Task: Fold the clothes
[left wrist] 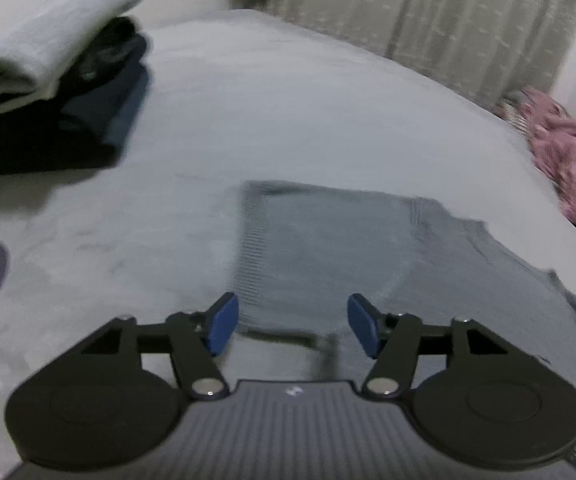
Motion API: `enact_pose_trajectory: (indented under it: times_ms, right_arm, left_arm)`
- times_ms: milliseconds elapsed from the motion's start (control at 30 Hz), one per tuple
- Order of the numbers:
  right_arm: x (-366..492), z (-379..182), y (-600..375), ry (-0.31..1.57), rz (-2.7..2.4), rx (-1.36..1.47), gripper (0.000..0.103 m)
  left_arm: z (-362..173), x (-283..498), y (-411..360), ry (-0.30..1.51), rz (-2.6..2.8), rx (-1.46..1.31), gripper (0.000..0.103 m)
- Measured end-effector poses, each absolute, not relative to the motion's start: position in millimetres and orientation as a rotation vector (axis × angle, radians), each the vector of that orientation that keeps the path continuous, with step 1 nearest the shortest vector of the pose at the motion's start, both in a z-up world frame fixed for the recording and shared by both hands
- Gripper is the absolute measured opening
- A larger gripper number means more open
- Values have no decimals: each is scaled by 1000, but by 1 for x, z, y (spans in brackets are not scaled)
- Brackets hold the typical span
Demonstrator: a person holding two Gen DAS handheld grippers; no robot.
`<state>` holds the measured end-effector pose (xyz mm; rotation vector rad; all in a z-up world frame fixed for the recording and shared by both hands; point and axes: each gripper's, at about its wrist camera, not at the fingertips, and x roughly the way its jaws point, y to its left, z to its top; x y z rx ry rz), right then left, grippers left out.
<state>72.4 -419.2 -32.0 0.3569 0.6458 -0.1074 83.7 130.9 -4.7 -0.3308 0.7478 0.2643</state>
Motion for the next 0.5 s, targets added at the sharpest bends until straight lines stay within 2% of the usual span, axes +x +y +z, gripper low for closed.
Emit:
enact_pose_trajectory:
  times_ms: [167,333,367,400,433,467,500]
  right_arm:
    - [100,-55,-438,681,2,572,66]
    - [113,-73,-423,651,70,560,67]
    - [114,-73,-420,638,94,556,61]
    - [114,-73,-418,624,124,562,45]
    - [113,-71,-415,601,156,558,38]
    - [109,-67,-408,570,190,527,25]
    - [105,-62,-401,536,224,480,19]
  left_arm:
    - [-9,98,77,774,128,-254,67]
    - [-21,111,7,813,-35,-263,67]
    - [-24,114,-6,818,-66,-272,67]
    - [-26,117,-16,822,-89,-278,67]
    - [-29,121,-32,827,-125,-289,67]
    - [-32,124,-45,830,-160,-305,67]
    - [-34,127,-56,833,-190,-320,67]
